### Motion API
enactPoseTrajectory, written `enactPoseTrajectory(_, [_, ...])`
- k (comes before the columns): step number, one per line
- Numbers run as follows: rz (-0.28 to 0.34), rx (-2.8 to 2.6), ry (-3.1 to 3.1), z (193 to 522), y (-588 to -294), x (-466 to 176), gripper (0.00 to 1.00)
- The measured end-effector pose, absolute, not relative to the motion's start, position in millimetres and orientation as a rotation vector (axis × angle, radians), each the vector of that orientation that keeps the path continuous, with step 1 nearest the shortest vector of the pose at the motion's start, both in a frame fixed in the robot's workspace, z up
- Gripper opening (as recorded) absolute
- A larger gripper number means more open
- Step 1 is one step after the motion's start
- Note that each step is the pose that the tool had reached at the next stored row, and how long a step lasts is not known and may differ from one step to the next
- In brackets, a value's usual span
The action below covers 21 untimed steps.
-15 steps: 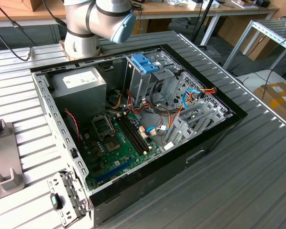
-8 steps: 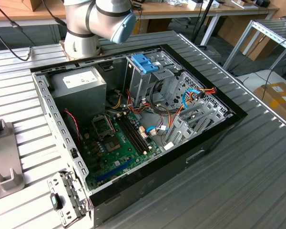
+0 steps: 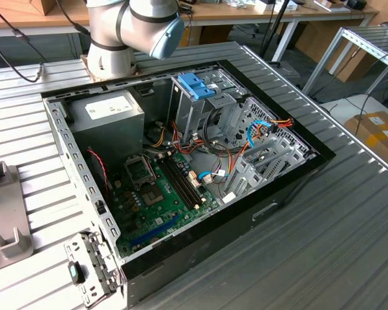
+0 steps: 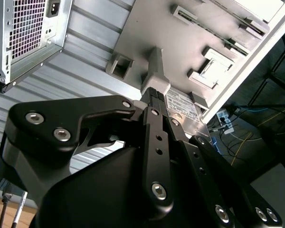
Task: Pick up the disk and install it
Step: 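Reach for the disk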
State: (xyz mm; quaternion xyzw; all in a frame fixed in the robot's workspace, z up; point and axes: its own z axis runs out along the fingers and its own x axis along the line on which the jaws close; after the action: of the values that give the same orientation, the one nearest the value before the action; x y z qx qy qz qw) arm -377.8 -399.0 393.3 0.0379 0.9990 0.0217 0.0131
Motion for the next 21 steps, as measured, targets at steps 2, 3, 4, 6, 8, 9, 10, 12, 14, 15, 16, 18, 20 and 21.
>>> enactPoseTrajectory(2, [0.068, 0.118, 3.113, 393, -399, -379, 0.1])
enactPoseTrajectory(3, [0.068, 0.118, 3.113, 393, -399, -380, 0.1])
enactPoseTrajectory(4, [0.068, 0.118, 3.113, 393, -399, -380, 0.1])
enactPoseTrajectory(6, [0.068, 0.118, 3.113, 393, -399, -382, 0.1])
enactPoseTrajectory(8, [0.068, 0.118, 3.113, 393, -399, -383, 0.1])
enactPoseTrajectory(9, [0.068, 0.118, 3.113, 393, -399, -384, 0.1])
enactPoseTrajectory(10, [0.068, 0.118, 3.112, 393, -399, -384, 0.1])
enactPoseTrajectory(12, [0.068, 0.118, 3.113, 393, -399, -385, 0.1])
enactPoseTrajectory(14, [0.068, 0.118, 3.112, 393, -399, -387, 0.1])
enactPoseTrajectory(15, [0.068, 0.118, 3.112, 393, -399, -388, 0.1])
enactPoseTrajectory(16, [0.068, 0.118, 3.112, 393, -399, -388, 0.1])
enactPoseTrajectory(18, [0.068, 0.118, 3.112, 393, -399, -389, 0.1])
enactPoseTrajectory(20, [0.068, 0.118, 3.113, 393, -399, -391, 0.1])
enactPoseTrajectory(21, [0.068, 0.118, 3.112, 393, -399, -392, 0.1])
